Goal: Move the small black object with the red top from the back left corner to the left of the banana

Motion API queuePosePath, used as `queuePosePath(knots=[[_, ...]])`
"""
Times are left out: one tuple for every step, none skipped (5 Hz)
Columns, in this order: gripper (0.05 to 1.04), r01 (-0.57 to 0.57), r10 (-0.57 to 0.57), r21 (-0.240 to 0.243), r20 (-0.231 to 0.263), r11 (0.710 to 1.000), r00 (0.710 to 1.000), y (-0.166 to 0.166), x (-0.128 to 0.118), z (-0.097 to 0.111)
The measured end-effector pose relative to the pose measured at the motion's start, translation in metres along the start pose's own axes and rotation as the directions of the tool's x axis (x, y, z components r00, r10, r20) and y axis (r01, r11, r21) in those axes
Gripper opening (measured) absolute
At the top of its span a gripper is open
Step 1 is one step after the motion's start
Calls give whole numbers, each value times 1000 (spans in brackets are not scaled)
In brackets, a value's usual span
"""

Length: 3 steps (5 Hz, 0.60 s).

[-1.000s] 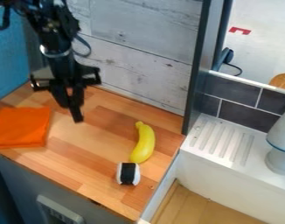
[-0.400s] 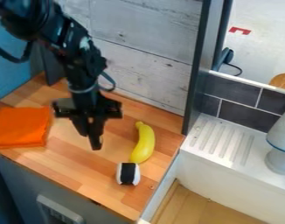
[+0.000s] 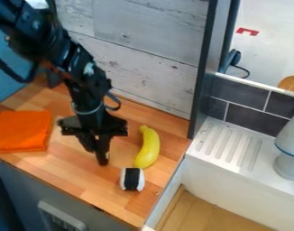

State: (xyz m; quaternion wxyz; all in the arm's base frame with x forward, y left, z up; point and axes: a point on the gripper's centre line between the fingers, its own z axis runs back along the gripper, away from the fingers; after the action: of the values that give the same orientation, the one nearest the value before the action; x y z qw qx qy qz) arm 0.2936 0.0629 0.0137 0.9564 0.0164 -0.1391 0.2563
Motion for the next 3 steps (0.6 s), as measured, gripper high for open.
queuePosePath(knots=[[381, -13, 12, 5, 9, 1000, 1000, 1, 1, -2], [690, -27, 27, 29, 0, 999, 1000, 4, 0, -3], [969, -23, 24, 39, -18, 999, 1000, 4, -4, -3]])
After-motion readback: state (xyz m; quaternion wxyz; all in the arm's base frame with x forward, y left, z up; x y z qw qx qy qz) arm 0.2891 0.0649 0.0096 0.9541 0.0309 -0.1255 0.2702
